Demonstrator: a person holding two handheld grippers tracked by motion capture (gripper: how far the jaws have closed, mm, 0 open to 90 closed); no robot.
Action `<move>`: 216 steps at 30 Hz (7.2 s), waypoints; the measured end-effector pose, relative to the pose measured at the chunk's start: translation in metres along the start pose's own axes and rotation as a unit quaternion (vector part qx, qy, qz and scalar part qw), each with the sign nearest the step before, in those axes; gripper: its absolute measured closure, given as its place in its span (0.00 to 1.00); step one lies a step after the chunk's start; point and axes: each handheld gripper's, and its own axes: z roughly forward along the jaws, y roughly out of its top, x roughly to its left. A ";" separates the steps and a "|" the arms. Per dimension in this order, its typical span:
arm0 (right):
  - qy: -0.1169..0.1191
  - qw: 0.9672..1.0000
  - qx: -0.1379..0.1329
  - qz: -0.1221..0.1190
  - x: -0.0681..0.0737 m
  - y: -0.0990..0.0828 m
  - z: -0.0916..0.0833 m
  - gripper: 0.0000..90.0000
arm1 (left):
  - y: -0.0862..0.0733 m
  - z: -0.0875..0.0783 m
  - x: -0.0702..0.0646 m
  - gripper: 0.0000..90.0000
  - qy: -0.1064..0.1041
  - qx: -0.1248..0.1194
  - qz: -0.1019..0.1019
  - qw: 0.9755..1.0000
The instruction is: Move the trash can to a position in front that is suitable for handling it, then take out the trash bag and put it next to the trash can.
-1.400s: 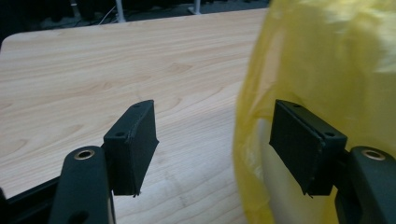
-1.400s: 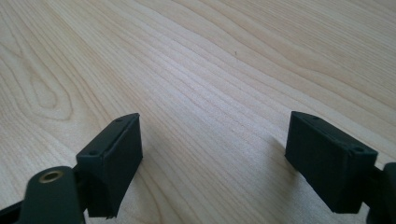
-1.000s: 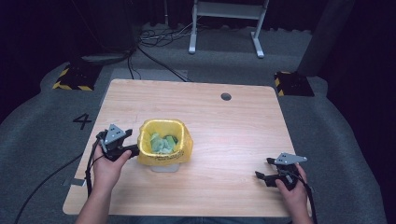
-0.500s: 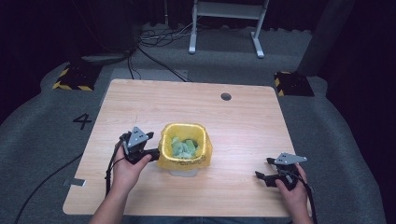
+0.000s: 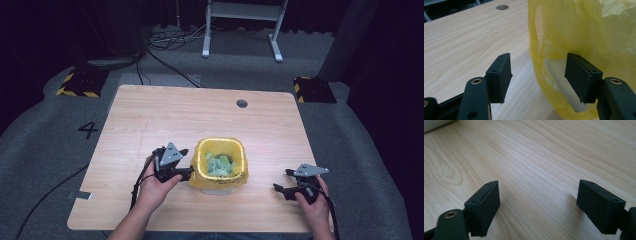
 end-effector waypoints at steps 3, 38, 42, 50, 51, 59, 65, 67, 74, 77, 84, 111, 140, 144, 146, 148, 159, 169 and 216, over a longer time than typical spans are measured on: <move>0.000 1.000 0.000 0.000 0.000 0.000 0.000 0.21 | 0.002 0.006 -0.006 0.42 -0.012 0.003 0.011 1.000; -0.017 1.000 0.005 0.015 0.002 -0.001 0.000 0.16 | -0.028 -0.026 -0.023 0.28 0.014 0.052 0.012 0.998; -0.037 0.999 0.005 0.035 0.008 -0.003 -0.003 0.16 | -0.038 -0.023 -0.026 0.27 0.015 0.070 0.017 0.997; 0.010 1.000 0.021 -0.001 0.031 0.014 -0.015 0.30 | -0.041 -0.018 -0.031 0.24 0.014 0.067 0.012 0.998; 0.014 1.000 0.020 -0.007 0.034 0.017 -0.016 0.30 | -0.041 -0.018 -0.031 0.24 0.014 0.067 0.012 0.998; 0.079 0.994 0.014 -0.073 0.065 0.049 -0.018 0.30 | -0.035 -0.007 -0.049 0.23 -0.015 0.060 0.031 0.998; 0.090 0.992 -0.002 -0.091 0.072 0.064 -0.018 0.39 | -0.027 0.002 -0.055 0.27 -0.015 0.058 0.047 0.997; 0.116 0.989 -0.017 -0.088 0.076 0.071 -0.017 0.47 | -0.026 0.006 -0.056 0.35 -0.020 0.050 0.060 0.997; 0.096 0.987 -0.034 -0.125 0.091 0.081 -0.032 0.94 | -0.011 -0.008 -0.063 0.98 -0.062 0.055 0.091 0.992; 0.079 0.986 -0.047 -0.137 0.100 0.085 -0.047 0.98 | -0.002 -0.023 -0.067 1.00 -0.059 0.041 0.096 0.993; 0.055 0.984 -0.090 -0.143 0.112 0.096 -0.076 0.98 | 0.014 -0.045 -0.073 1.00 -0.039 -0.014 0.116 0.992; 0.048 0.964 -0.162 -0.204 0.147 0.164 -0.071 0.98 | 0.079 -0.020 -0.087 0.78 -0.083 -0.059 0.149 0.984; 0.017 0.965 -0.192 -0.177 0.111 0.138 -0.094 0.49 | 0.081 -0.008 -0.097 0.88 -0.073 -0.069 0.154 0.983; 0.000 0.974 -0.183 -0.137 0.094 0.125 -0.095 0.46 | 0.087 -0.009 -0.095 0.89 -0.069 -0.083 0.146 0.983; 0.002 0.975 -0.180 -0.127 0.090 0.119 -0.094 0.46 | 0.092 -0.009 -0.095 0.90 -0.062 -0.083 0.150 0.983; 0.006 0.977 -0.177 -0.120 0.088 0.114 -0.091 0.46 | 0.096 -0.010 -0.095 0.90 -0.059 -0.086 0.151 0.983; 0.010 0.985 -0.147 -0.085 0.084 0.108 -0.078 0.33 | 0.114 -0.019 -0.092 0.89 -0.049 -0.114 0.148 0.981; 0.052 0.983 -0.165 -0.062 0.090 0.116 -0.081 0.29 | 0.127 -0.033 -0.084 0.89 -0.049 -0.145 0.134 0.979; 0.084 0.981 -0.131 -0.119 0.119 0.145 -0.032 0.90 | 0.086 -0.055 -0.063 0.23 -0.032 -0.128 0.054 0.990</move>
